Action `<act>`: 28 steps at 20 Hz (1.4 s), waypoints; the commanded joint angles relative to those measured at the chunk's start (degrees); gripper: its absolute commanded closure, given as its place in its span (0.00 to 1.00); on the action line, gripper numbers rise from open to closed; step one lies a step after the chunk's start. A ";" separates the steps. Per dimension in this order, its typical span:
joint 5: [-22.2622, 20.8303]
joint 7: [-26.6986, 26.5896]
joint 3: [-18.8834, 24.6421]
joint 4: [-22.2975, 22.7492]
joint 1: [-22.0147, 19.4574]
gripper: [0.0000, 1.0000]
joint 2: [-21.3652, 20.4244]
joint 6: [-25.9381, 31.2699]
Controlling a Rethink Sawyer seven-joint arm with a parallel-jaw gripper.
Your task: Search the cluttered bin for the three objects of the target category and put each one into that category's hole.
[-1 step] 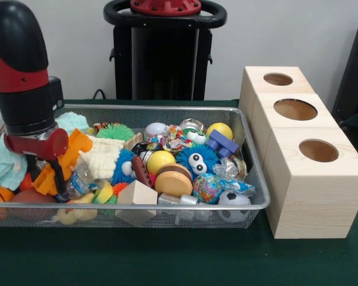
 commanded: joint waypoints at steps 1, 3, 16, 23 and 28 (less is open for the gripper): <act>-5.82 -13.89 3.75 6.33 -0.45 0.00 3.24 -1.53; -5.38 -12.70 3.76 6.85 -0.13 0.00 2.78 -1.17; 3.73 -16.32 9.28 1.97 0.55 1.00 -6.04 15.90; 7.84 -18.26 11.01 -10.87 3.43 1.00 -5.15 28.62; 9.01 -13.58 10.13 -22.25 8.00 1.00 -3.76 36.13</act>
